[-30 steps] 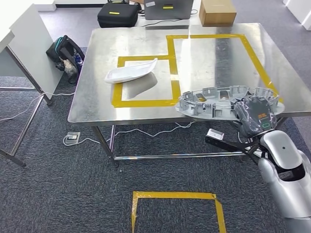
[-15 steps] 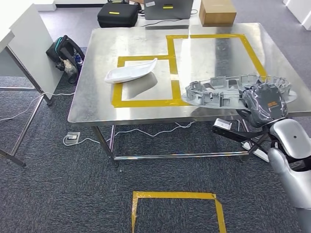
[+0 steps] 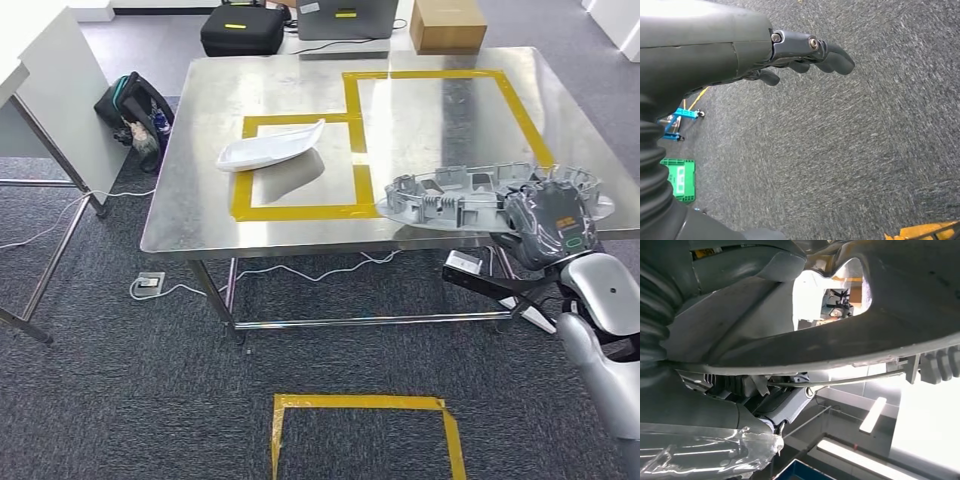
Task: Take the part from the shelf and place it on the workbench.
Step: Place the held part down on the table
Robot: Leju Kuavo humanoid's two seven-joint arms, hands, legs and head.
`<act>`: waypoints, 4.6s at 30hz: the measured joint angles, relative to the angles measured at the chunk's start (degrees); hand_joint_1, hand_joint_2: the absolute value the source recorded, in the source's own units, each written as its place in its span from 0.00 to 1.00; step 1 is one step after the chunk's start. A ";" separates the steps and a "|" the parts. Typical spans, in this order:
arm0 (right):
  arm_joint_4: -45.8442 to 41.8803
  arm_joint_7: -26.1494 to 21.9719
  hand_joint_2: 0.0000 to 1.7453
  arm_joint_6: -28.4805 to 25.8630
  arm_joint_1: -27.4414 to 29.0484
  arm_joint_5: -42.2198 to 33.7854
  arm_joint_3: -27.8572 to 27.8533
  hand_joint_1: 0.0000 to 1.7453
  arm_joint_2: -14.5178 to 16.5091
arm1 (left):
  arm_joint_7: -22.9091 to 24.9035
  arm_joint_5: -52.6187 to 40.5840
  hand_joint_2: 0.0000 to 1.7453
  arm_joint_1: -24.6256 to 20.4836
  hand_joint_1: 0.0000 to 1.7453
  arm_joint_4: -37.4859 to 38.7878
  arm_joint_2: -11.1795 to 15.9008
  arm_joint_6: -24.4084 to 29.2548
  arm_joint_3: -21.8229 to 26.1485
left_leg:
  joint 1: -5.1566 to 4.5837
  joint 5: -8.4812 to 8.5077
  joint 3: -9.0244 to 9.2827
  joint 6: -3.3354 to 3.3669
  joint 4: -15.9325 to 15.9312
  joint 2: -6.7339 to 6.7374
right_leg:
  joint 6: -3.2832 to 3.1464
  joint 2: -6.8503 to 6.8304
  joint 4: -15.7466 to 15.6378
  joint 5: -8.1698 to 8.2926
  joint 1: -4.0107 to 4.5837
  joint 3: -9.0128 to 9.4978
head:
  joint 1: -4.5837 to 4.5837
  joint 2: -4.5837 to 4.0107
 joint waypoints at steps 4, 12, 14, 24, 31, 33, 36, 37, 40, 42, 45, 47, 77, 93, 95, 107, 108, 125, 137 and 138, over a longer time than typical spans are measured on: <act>-0.38 -0.15 1.00 -0.46 1.08 -0.21 -0.74 1.00 -0.28 | 0.01 -0.03 1.00 0.13 0.00 0.00 0.09 0.15 0.00 | 0.44 -0.69 1.47 1.42 -1.42 -0.07 | 0.77 -0.22 2.81 -0.32 0.15 -1.35 | 0.20 -0.01; -0.52 -0.20 1.00 -0.81 2.57 -0.38 -1.37 1.00 -0.36 | 0.33 -0.04 1.00 0.53 0.00 0.00 -0.13 0.20 0.05 | 1.61 -3.32 5.90 -0.11 -1.29 -0.21 | 1.94 -0.30 8.36 0.66 -0.22 -7.35 | 0.42 -0.01; -0.49 -0.23 1.00 -0.92 2.57 -0.38 -1.40 1.00 -0.29 | 0.36 -0.04 1.00 0.44 0.00 0.00 0.08 0.23 0.08 | 1.93 -4.58 6.98 -1.21 -1.01 -0.32 | 2.22 0.00 2.61 2.09 -0.40 -4.77 | 0.44 -0.02; -0.97 -0.25 1.00 -1.14 2.85 -0.34 -1.80 1.00 -0.27 | 0.43 -0.04 1.00 0.14 0.00 0.00 0.17 0.35 0.45 | 1.31 -9.66 -7.08 -2.23 17.46 1.55 | -1.41 -0.03 1.62 -1.00 0.83 -1.08 | 0.11 0.00; -0.84 -0.28 1.00 -1.14 2.37 -0.34 -1.63 1.00 -0.12 | 0.43 -0.04 1.00 0.19 0.00 0.01 0.58 0.37 0.59 | -3.90 3.48 -4.63 4.54 0.73 0.52 | -3.14 0.06 0.01 -4.44 3.47 4.36 | 0.06 -0.01; -0.86 -0.28 1.00 -1.13 2.21 -0.34 -1.65 1.00 -0.16 | 0.43 -0.04 1.00 0.16 0.00 0.00 0.45 0.39 0.62 | -3.59 3.63 -3.80 3.79 -0.54 0.28 | -3.39 0.24 -0.34 -5.21 3.78 4.89 | -0.10 -0.01; -0.93 -0.26 1.00 -1.11 2.31 -0.37 -1.80 1.00 -0.37 | 0.30 -0.04 1.00 0.09 0.00 0.00 0.33 0.43 0.66 | -2.76 4.81 -2.26 3.50 -1.62 0.53 | -2.73 0.15 4.29 -8.01 3.79 3.45 | -0.14 -0.02; -0.89 -0.25 1.00 -1.12 2.31 -0.38 -1.80 1.00 -0.37 | 0.25 -0.04 1.00 0.04 0.00 0.00 0.30 0.43 0.66 | -2.67 4.57 -1.99 3.52 -1.59 0.58 | -2.39 0.07 8.11 -9.82 3.63 1.33 | -0.08 -0.02; -0.80 -0.26 1.00 -1.13 2.33 -0.38 -1.80 1.00 -0.36 | 0.17 -0.04 1.00 0.05 0.00 0.00 0.14 0.42 0.67 | -2.37 3.64 -1.42 3.38 -1.46 0.48 | -1.44 -0.02 16.38 -11.75 2.85 -4.97 | -0.10 -0.01; -0.80 -0.26 1.00 -1.11 2.38 -0.38 -1.79 1.00 -0.36 | 0.15 -0.04 1.00 0.17 0.00 0.00 0.13 0.40 0.68 | -2.10 2.83 -0.76 3.01 -1.10 0.28 | -0.71 -0.07 11.72 -6.99 2.27 -4.38 | -0.10 -0.01; -0.56 -0.25 1.00 -1.13 2.36 -0.38 -1.75 1.00 -0.24 | 0.16 -0.04 1.00 0.14 0.00 0.00 0.34 0.40 0.70 | -2.16 1.55 -0.39 2.23 -0.08 -0.01 | 0.22 0.33 1.98 -0.88 1.46 -0.79 | -0.14 -0.02; -0.35 -0.24 1.00 -1.15 2.39 -0.37 -1.74 1.00 -0.16 | 0.16 -0.05 1.00 0.09 0.00 0.00 0.47 0.40 0.70 | -2.38 1.36 -0.80 2.04 0.35 -0.15 | -0.29 0.60 1.17 -0.70 1.41 -0.55 | -0.33 -0.01; -0.01 -0.25 1.00 -1.28 2.68 -0.43 -1.88 1.00 -0.14 | 0.48 -0.06 1.00 0.01 0.00 0.00 0.30 0.34 0.73 | -0.89 0.73 -1.11 0.34 0.87 0.73 | -1.05 -0.05 1.47 -0.79 1.45 -1.19 | -0.77 -0.02; -0.02 -0.20 1.00 -1.46 3.50 -0.36 -1.92 1.00 0.30 | 0.74 -0.06 1.00 0.12 0.00 -0.04 0.31 0.40 0.71 | 0.77 4.05 -4.10 -1.44 0.85 1.20 | -0.43 -0.28 -0.10 -2.52 -0.08 1.89 | -1.27 -0.02; -0.02 -0.19 1.00 -1.48 3.65 -0.36 -1.93 1.00 0.32 | 0.74 -0.06 1.00 0.11 0.00 -0.04 0.37 0.43 0.73 | 0.94 3.99 -3.37 -0.69 -0.41 1.20 | 0.14 -0.35 -0.42 -2.69 -0.15 1.98 | -1.20 -0.02; 0.52 -0.65 1.00 -1.92 3.33 -0.37 -1.83 1.00 0.66 | 3.16 -0.06 1.00 0.27 0.00 -0.04 0.91 -0.89 -3.36 | 0.66 1.67 -1.03 -1.44 0.26 0.62 | 1.20 0.16 1.43 0.05 -0.75 -1.46 | -0.35 -0.01; 0.71 -0.71 1.00 -1.97 3.04 -0.37 -1.74 1.00 0.80 | 3.63 -0.06 1.00 0.29 0.00 -0.04 1.09 -1.19 -4.19 | 0.53 1.67 -1.23 -1.62 0.45 0.60 | 0.86 0.33 1.46 -0.09 -0.79 -1.41 | -0.42 -0.01; 3.07 -1.01 0.25 -1.95 -1.03 -0.15 -0.21 0.25 1.20 | 5.32 -0.06 1.00 0.31 0.00 -0.02 1.56 -2.89 -9.55 | -1.12 2.56 -2.45 1.62 0.13 1.38 | -0.85 -0.09 1.37 -0.65 1.11 -1.41 | -0.98 -0.02; 4.50 -1.12 0.00 -2.19 -3.00 -0.14 0.73 0.00 1.25 | 5.59 -0.06 0.25 0.38 0.00 -0.02 1.57 -2.95 -10.68 | -0.72 1.84 -1.49 0.44 0.56 1.08 | 0.14 -0.09 2.16 -0.12 1.01 -1.82 | -0.81 -0.02; 4.56 -1.10 0.00 -2.28 -3.02 -0.14 0.79 0.00 1.27 | 5.53 -0.06 0.00 0.40 0.00 -0.02 1.60 -2.90 -10.68 | -0.81 1.76 -1.62 0.30 0.75 1.06 | -0.32 0.03 1.63 -0.22 1.10 -1.49 | -0.85 -0.02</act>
